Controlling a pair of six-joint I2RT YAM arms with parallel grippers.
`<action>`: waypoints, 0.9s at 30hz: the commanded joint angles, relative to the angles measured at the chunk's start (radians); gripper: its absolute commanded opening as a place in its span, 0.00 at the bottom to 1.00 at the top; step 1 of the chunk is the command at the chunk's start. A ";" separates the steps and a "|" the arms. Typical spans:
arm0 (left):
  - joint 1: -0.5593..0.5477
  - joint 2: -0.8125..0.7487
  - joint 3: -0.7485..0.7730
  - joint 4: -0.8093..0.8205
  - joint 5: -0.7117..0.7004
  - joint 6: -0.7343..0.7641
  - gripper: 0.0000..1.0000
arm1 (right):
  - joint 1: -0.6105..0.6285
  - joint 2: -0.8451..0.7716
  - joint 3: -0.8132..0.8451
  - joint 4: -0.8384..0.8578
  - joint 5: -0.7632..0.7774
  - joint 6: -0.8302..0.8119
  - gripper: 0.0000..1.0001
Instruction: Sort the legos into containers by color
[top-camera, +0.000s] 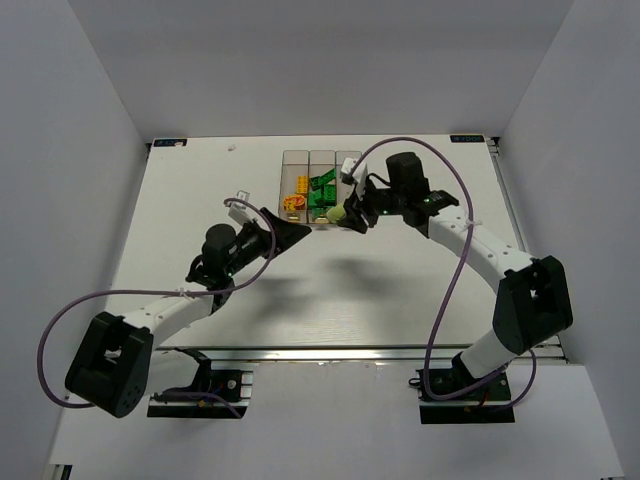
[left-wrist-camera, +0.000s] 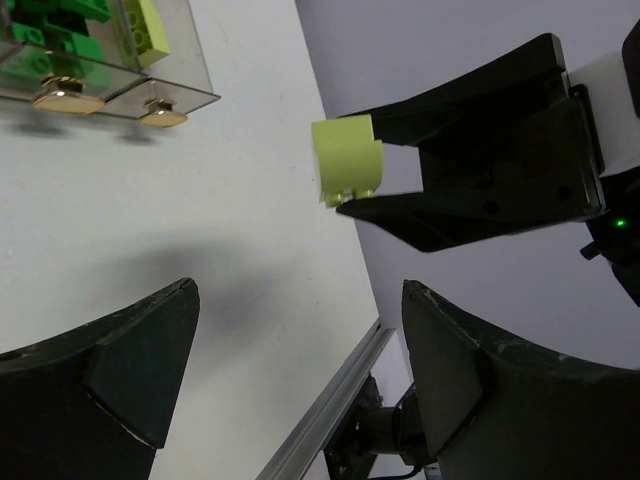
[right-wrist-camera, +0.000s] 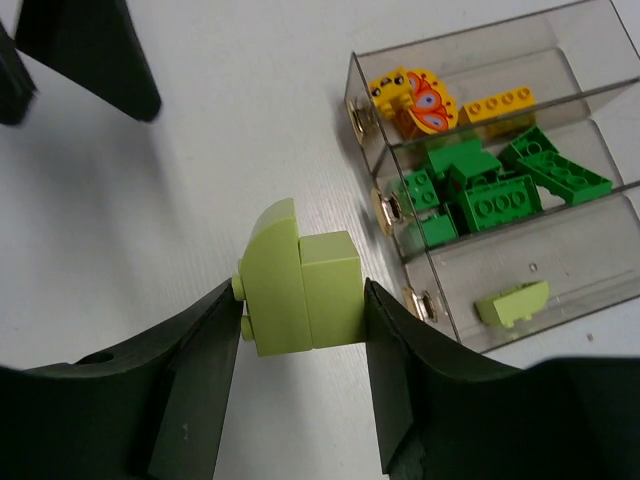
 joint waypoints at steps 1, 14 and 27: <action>-0.001 0.030 0.048 0.132 0.041 -0.029 0.91 | 0.036 0.003 0.048 0.070 0.004 0.088 0.11; -0.001 0.122 0.054 0.252 0.119 -0.094 0.91 | 0.142 -0.039 -0.003 0.080 0.127 -0.068 0.14; -0.001 0.150 0.060 0.229 0.104 -0.057 0.83 | 0.193 -0.044 0.009 0.077 0.151 -0.110 0.14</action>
